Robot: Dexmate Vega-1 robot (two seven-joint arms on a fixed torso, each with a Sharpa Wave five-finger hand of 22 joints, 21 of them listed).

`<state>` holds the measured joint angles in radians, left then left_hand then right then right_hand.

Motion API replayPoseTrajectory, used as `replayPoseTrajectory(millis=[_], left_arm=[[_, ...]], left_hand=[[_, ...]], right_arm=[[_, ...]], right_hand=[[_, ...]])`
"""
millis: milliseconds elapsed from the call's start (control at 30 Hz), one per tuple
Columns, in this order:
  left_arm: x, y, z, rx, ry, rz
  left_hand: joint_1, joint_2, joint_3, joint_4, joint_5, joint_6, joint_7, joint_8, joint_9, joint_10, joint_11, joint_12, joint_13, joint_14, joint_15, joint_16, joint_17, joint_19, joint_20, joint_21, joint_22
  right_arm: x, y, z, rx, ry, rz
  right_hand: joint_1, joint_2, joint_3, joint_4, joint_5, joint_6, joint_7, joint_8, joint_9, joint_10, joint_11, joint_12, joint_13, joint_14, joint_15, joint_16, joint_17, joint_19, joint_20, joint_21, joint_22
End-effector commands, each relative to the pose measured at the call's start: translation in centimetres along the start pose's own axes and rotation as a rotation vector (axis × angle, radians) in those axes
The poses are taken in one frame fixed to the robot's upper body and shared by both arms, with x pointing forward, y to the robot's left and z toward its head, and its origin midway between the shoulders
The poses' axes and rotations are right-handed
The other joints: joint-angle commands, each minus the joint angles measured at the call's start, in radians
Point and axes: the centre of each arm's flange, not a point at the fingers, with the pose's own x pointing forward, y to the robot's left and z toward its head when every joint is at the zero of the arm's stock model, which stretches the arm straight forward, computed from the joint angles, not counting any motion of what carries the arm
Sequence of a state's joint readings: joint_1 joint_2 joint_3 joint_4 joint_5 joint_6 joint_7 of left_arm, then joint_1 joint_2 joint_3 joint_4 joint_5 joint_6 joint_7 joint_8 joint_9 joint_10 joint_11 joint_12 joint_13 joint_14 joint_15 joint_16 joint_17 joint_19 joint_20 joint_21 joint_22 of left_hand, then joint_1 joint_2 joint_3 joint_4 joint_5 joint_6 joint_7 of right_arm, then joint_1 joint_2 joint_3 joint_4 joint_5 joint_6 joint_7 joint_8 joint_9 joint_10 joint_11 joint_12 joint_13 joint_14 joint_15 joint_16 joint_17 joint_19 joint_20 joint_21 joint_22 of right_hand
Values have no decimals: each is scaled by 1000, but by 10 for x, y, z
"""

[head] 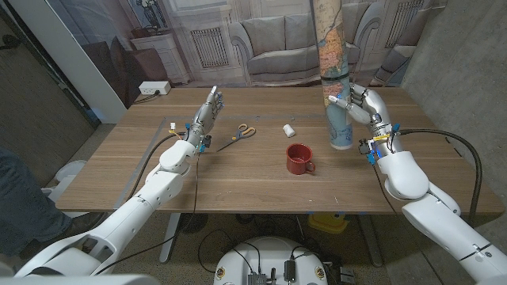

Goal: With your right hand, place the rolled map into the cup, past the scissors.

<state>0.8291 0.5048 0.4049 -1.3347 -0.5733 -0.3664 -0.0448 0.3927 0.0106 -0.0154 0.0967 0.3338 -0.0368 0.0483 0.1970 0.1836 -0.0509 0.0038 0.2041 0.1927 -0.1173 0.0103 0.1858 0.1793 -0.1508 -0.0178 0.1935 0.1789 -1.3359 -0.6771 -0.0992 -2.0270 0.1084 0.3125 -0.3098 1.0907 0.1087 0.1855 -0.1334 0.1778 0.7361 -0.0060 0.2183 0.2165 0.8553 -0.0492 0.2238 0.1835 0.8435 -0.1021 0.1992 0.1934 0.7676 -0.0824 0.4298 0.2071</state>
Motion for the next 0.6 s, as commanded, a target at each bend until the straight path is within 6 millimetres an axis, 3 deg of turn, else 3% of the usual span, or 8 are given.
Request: replayPoseTrajectory(millis=[33, 600], left_arm=[[-1, -1, 0, 3, 4, 2], [-6, -2, 1, 1, 0, 14]], left_hand=[[0, 6, -4, 1, -2, 7, 4, 3, 5, -1, -1, 4, 2, -5, 3, 2, 4, -5, 10, 8, 3], [1, 7, -8, 1, -2, 10, 8, 4, 5, -1, 1, 4, 2, -4, 6, 2, 4, -4, 9, 8, 3]], right_arm=[[-2, 3, 5, -79, -15, 49], [-4, 8, 14, -194, -28, 105]], right_hand=[[13, 12, 10, 8, 5, 58, -64, 4, 3, 4, -17, -5, 5, -9, -91, -1, 1, -7, -119, 8, 5], [12, 10, 7, 10, 5, 58, -72, 1, 4, -4, -21, -10, 5, -20, -95, -2, 2, -18, -120, 8, 6]])
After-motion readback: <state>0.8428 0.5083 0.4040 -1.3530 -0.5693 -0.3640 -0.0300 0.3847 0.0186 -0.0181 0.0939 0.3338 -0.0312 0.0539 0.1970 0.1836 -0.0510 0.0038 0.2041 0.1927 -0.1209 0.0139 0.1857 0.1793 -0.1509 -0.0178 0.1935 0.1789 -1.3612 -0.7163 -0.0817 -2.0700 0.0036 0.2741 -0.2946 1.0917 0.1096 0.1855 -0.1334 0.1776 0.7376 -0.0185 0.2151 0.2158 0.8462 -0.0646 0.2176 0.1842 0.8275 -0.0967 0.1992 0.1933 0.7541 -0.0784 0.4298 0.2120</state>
